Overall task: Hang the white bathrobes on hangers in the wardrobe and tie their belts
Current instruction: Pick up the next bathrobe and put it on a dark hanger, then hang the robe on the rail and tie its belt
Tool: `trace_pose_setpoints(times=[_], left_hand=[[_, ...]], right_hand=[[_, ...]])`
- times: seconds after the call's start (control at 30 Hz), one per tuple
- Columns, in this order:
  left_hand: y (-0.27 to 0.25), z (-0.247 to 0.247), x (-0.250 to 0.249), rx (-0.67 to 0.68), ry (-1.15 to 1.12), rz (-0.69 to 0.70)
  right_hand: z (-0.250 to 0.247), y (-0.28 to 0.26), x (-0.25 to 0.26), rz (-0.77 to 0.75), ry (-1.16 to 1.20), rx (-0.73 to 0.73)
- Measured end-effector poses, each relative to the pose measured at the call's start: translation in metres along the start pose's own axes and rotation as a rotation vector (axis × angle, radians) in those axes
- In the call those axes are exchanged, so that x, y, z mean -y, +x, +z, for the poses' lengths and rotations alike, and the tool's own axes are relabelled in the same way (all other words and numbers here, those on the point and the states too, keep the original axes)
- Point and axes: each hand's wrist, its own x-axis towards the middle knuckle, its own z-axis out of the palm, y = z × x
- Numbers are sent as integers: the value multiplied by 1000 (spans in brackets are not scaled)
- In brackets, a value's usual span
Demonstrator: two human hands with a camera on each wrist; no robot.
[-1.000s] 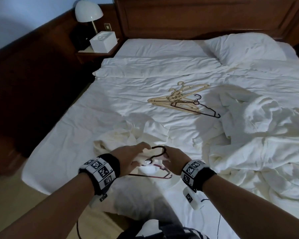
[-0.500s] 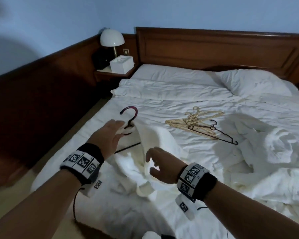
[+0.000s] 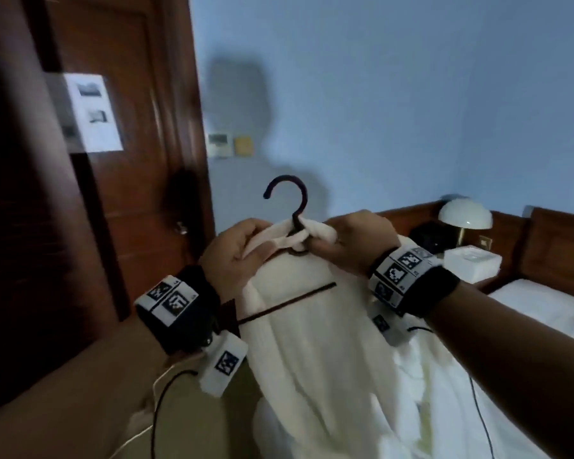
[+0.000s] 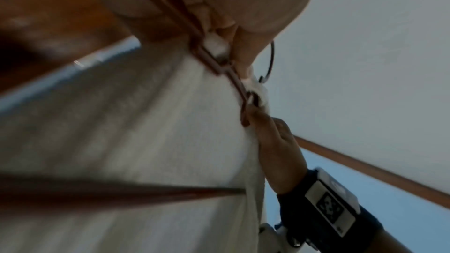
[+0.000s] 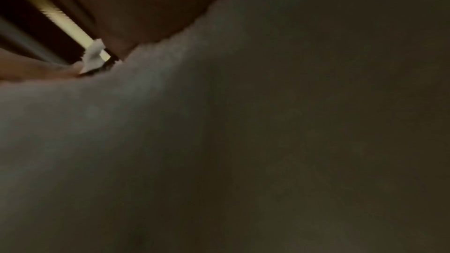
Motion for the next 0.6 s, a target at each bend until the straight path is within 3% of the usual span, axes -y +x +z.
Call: trace_pose_setpoints(times=[0.1,0.23,0.3,0.47,0.6], left_hand=[[-26,-98,27,-115,-10,-262],[-84,-220,46,-257,320,-446],[-110,-276,51,-406,562,-583],[-172,-397,59,-646,991,-923],[-201,-488,60,-623,1317,-1189]], right_hand=[[2,80,84,-291,-79,6],[8,151,220,-635,-95,-11],[12,176,290,-752,-101,-49],[25,227,431,-893,25,-107],[56,259,529,-970,50,-147]])
